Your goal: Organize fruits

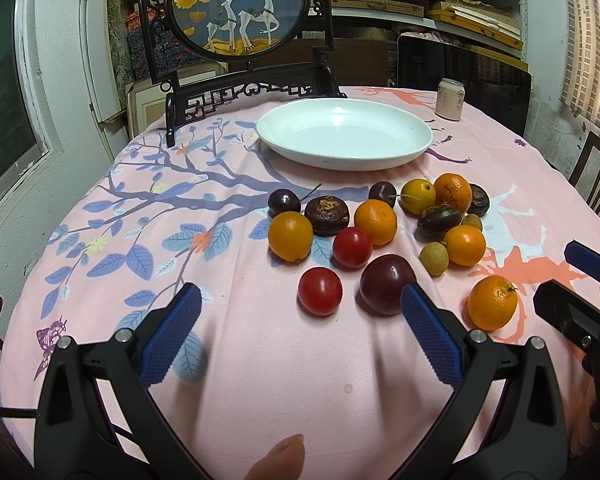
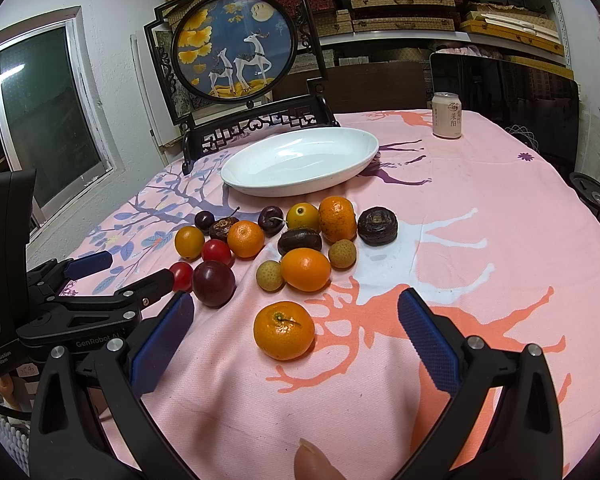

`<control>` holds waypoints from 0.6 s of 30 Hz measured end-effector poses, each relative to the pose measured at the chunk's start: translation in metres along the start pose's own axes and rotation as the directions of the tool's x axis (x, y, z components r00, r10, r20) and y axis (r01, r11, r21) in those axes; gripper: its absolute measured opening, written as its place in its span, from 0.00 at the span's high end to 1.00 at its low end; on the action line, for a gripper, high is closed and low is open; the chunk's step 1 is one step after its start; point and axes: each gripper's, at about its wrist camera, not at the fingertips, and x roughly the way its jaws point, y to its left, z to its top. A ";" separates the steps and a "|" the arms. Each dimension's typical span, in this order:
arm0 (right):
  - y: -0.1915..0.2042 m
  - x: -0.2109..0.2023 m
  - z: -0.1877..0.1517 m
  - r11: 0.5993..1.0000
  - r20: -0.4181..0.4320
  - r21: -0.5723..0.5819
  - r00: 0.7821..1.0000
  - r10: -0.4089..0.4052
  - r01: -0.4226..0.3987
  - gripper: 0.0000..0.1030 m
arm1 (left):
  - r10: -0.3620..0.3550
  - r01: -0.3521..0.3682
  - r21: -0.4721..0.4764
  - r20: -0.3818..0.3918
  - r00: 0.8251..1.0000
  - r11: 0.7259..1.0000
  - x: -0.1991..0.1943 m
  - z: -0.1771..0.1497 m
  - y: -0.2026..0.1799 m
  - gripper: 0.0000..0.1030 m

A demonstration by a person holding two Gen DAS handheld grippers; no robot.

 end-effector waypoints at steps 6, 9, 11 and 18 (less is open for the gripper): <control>0.000 0.000 0.000 1.000 0.000 0.000 1.000 0.000 0.000 0.01 | 0.000 0.000 -0.001 0.000 1.000 1.000 0.000 0.000 0.000 0.02; -0.001 0.000 0.000 1.000 -0.001 0.001 1.000 0.000 0.000 0.01 | 0.000 0.000 -0.001 0.000 1.000 1.000 0.000 0.000 0.000 0.02; -0.001 0.000 0.000 1.000 -0.001 0.000 1.000 0.001 -0.001 0.01 | 0.000 0.000 -0.001 0.000 1.000 1.000 0.000 0.000 0.000 0.02; 0.000 0.000 0.000 1.000 0.000 0.001 1.000 0.001 -0.001 0.01 | 0.000 0.000 -0.001 0.000 1.000 1.000 0.000 0.000 0.000 0.02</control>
